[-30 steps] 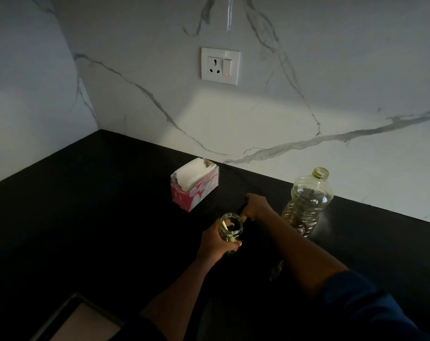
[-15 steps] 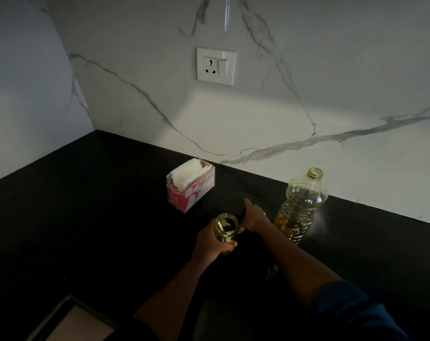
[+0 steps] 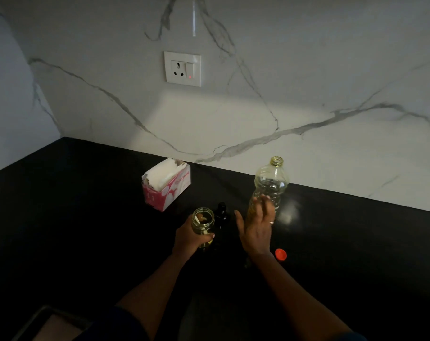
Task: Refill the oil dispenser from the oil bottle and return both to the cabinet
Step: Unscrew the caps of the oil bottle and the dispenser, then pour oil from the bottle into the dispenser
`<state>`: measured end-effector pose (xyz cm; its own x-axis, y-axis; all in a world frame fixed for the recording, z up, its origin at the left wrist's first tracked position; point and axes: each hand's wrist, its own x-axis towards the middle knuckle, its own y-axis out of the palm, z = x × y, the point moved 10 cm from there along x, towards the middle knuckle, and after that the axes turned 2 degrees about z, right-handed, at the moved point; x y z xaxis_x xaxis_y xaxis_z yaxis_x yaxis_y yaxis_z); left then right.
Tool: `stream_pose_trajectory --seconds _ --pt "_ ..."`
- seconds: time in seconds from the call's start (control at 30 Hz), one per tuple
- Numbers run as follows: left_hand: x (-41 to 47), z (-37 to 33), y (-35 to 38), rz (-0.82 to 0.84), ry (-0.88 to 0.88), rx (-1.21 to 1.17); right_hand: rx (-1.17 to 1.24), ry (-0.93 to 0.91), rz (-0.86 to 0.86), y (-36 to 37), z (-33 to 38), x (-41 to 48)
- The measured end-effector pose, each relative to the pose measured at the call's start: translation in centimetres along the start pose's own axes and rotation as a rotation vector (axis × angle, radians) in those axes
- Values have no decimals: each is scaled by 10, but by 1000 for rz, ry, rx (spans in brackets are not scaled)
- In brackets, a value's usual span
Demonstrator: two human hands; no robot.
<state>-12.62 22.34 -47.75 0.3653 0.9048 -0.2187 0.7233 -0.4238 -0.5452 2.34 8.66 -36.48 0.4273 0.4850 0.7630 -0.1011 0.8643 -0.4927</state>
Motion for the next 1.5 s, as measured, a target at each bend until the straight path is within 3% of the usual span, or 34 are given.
stream_pose_trajectory --seconds 0.1,0.23,0.37,0.8,1.03,1.33,1.5 --pt "-3 -1 2 9 7 -9 81 216 -100 -21 -26 7" --pt "-7 -1 7 16 24 -39 257 563 -7 -19 -60 14" --pt "-10 0 12 33 26 -39 413 722 -16 -15 -79 15" --pt "-15 2 18 53 32 -77 483 760 127 10 -77 38" --pt "-18 1 17 54 49 -88 376 547 319 14 -43 45" --pt "-20 0 17 62 42 -133 3 114 592 21 -12 43" --pt "-20 1 17 59 40 -159 -141 -28 719 27 -10 33"
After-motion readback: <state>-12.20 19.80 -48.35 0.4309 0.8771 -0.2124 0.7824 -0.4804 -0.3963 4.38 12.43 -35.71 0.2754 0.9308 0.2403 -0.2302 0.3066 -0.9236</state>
